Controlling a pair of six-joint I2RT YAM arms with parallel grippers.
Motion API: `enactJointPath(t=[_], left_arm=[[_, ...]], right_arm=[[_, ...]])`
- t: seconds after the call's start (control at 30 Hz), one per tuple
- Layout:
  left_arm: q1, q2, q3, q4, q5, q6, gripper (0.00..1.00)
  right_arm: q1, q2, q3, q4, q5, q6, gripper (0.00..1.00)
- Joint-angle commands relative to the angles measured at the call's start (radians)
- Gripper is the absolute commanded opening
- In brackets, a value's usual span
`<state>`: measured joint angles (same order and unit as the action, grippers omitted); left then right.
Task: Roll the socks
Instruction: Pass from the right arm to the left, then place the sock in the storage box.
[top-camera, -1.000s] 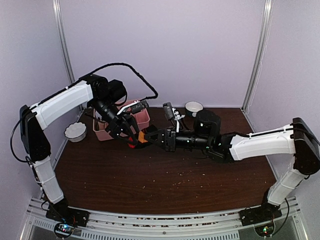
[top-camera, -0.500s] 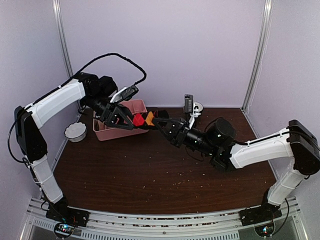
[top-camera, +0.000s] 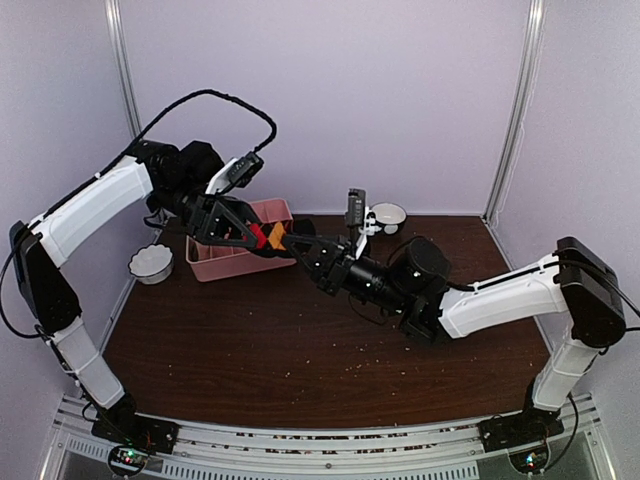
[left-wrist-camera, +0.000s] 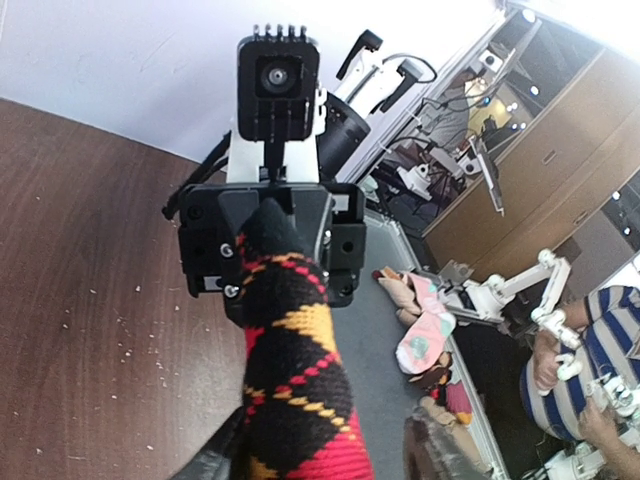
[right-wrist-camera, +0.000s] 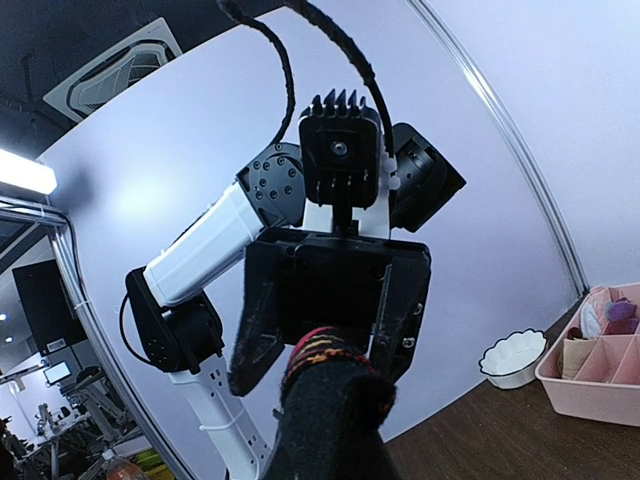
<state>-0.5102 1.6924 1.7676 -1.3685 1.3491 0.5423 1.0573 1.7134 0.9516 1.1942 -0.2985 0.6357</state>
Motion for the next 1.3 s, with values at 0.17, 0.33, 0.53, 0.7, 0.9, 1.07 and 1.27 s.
enactJointPath(t=[0.17,0.33,0.53,0.7,0.9,1.07,1.27], left_arm=[[0.012,-0.054,-0.074,0.196,-0.094,-0.163,0.19],[0.016,-0.043,-0.042,0.168,-0.077,-0.146,0.0],[0.061,-0.001,0.013,0.079,-0.295,-0.053,0.0],[0.142,0.036,-0.004,0.101,-0.862,0.013,0.0],[0.256,0.082,-0.029,0.207,-1.244,0.093,0.0],[0.292,0.226,0.127,0.193,-1.393,0.003,0.0],[0.314,0.396,0.309,0.095,-1.321,-0.224,0.0]], right_arm=[[0.013,0.014,0.015,0.024,0.052,-0.019,0.0],[0.025,0.022,0.015,-0.025,0.048,-0.038,0.0],[0.007,-0.007,-0.024,-0.168,0.075,-0.027,0.56],[-0.039,-0.13,-0.129,-0.305,0.129,-0.068,0.68],[-0.076,-0.255,-0.188,-0.556,0.179,-0.135,0.67],[-0.084,-0.32,-0.253,-0.573,0.2,-0.137,0.64],[-0.084,-0.345,-0.307,-0.573,0.216,-0.123,0.6]])
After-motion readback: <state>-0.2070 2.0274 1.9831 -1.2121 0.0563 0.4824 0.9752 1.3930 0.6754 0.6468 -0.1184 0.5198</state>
